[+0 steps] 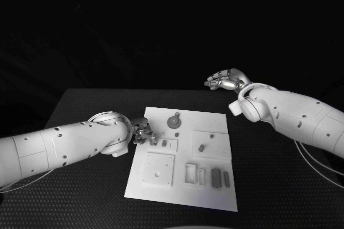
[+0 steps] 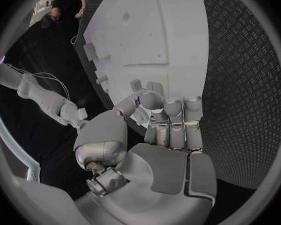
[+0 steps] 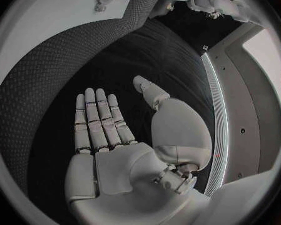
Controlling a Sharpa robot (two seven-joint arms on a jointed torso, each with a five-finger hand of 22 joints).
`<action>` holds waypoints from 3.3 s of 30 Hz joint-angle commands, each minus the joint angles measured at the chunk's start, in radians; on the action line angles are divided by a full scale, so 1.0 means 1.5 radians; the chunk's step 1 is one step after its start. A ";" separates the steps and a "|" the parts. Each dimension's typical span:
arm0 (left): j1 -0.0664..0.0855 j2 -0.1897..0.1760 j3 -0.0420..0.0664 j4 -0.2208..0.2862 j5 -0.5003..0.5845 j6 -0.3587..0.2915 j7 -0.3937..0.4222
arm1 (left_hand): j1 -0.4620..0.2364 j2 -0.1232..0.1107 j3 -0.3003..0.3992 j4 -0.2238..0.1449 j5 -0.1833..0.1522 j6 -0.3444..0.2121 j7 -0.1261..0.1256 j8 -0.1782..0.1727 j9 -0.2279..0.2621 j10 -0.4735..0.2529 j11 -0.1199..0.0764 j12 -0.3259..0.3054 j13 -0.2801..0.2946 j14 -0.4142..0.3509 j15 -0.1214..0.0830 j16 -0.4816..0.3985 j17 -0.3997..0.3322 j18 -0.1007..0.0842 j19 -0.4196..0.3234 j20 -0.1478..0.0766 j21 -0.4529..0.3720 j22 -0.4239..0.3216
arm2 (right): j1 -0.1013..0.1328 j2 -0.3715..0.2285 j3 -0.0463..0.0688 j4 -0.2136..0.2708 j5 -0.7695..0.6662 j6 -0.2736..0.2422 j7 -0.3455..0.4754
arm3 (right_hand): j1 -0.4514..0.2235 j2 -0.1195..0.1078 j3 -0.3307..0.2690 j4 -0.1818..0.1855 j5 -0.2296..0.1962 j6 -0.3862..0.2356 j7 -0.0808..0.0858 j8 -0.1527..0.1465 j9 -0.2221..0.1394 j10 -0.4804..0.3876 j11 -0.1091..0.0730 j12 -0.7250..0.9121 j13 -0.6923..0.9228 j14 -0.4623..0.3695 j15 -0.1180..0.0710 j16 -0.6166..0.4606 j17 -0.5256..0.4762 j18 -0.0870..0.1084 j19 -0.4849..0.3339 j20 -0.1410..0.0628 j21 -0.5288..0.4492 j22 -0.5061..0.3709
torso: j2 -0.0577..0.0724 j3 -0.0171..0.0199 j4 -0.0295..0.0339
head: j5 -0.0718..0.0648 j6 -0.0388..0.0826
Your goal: Assemble the parts on the task board
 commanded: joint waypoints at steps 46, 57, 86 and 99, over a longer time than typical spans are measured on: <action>-0.020 -0.014 0.000 0.026 -0.042 -0.058 -0.008 | 0.004 0.007 0.003 -0.001 0.007 0.055 -0.041 0.007 0.007 -0.003 -0.018 0.016 0.000 0.034 -0.032 0.007 0.001 0.008 0.011 -0.096 0.011 -0.008 | -0.003 -0.003 0.000 0.002 0.000 0.009 0.007 | 0.005 0.001 -0.003 0.001 0.004 -0.005 0.014 0.002 -0.002 0.000 -0.001 -0.004 -0.001 -0.006 0.002 0.002 -0.003 -0.003 -0.004 0.000 -0.006 0.002 | 0.000 0.0002 0.0001 | 0.003 0.001; -0.020 -0.014 0.000 0.026 -0.041 -0.071 -0.002 | 0.004 0.008 0.005 -0.001 0.007 0.055 -0.041 0.007 0.007 -0.004 -0.019 0.017 0.000 0.034 -0.033 0.007 0.001 0.008 0.012 -0.097 0.012 -0.009 | -0.003 -0.003 0.000 0.002 0.000 0.009 0.008 | 0.005 0.001 -0.003 0.001 0.004 -0.005 0.014 0.002 -0.002 0.000 -0.001 -0.004 -0.001 -0.006 0.002 0.002 -0.003 -0.003 -0.004 0.000 -0.006 0.003 | 0.000 -0.0001 -0.0001 | 0.003 0.001; -0.022 -0.017 0.000 0.025 -0.030 -0.073 0.002 | 0.006 0.005 0.008 -0.001 0.008 0.056 -0.042 0.008 0.008 -0.005 -0.020 0.020 0.000 0.036 -0.034 0.008 0.001 0.009 0.013 -0.097 0.014 -0.010 | -0.004 -0.002 0.000 0.001 0.000 0.017 0.005 | 0.003 0.002 -0.004 0.003 0.004 -0.006 0.015 0.002 -0.003 -0.001 -0.001 -0.006 -0.001 -0.007 0.002 0.002 -0.005 -0.003 -0.004 0.000 -0.008 0.004 | 0.000 -0.0001 -0.0003 | 0.005 0.003; -0.022 -0.014 0.000 0.017 -0.035 -0.043 -0.008 | 0.005 -0.001 0.008 0.000 0.007 0.057 -0.042 0.008 0.009 -0.005 -0.019 0.023 0.000 0.036 -0.034 0.008 0.001 0.010 0.013 -0.097 0.015 -0.012 | -0.005 -0.001 0.000 -0.001 0.000 0.017 0.005 | 0.003 0.002 -0.004 0.003 0.004 -0.006 0.015 0.002 -0.003 -0.001 -0.001 -0.006 -0.001 -0.008 0.002 0.002 -0.005 -0.003 -0.005 0.000 -0.009 0.004 | 0.000 0.0006 -0.0007 | 0.007 0.001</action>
